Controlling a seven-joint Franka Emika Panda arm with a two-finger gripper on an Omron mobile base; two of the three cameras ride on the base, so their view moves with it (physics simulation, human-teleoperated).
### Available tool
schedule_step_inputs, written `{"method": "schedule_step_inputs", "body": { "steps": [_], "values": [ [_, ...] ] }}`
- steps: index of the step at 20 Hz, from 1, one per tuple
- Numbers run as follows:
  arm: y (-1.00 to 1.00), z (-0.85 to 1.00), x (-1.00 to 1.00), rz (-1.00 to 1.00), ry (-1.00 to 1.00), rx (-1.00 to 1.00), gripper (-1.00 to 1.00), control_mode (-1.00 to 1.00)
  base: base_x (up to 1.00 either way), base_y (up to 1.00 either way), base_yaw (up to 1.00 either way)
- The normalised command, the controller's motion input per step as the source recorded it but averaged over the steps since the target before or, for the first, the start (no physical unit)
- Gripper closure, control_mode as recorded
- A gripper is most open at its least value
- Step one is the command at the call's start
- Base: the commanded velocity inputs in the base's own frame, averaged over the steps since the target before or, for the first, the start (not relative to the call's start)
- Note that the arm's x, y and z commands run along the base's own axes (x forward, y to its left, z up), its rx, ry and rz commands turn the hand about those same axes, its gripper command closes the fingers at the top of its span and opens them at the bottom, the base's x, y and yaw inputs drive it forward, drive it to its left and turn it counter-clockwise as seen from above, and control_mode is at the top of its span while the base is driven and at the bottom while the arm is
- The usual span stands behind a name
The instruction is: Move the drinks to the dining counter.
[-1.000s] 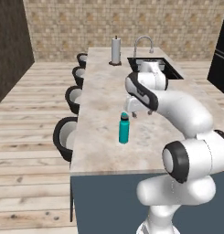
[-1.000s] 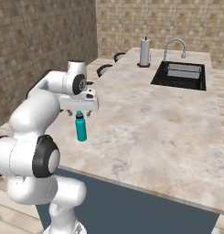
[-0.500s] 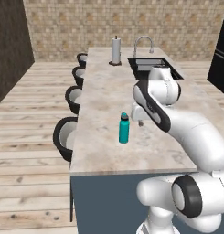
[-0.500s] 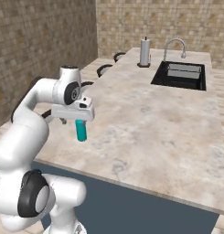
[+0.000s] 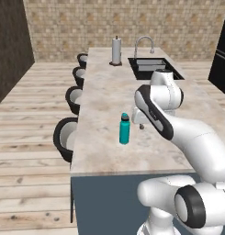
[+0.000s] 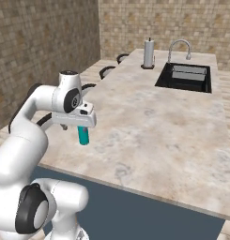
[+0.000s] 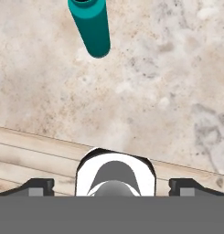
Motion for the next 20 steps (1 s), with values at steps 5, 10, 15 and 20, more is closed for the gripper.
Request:
{"method": "schedule_step_inputs", "body": {
  "steps": [5, 10, 15, 20],
  "values": [
    [0.0, 0.0, 0.0, 0.0, 0.0, 0.0, -1.0, -1.0, 0.0, 0.0, 0.0],
    [0.0, 0.0, 0.0, 0.0, 0.0, 0.0, -1.0, 1.0, -0.04, -0.03, -0.02],
    [0.0, 0.0, 0.0, 0.0, 0.0, 0.0, -1.0, 1.0, -0.47, -0.12, -0.5],
    [0.0, 0.0, 0.0, 0.0, 0.0, 0.0, -1.0, 1.0, -0.2, 0.0, -0.89]
  ]
}}
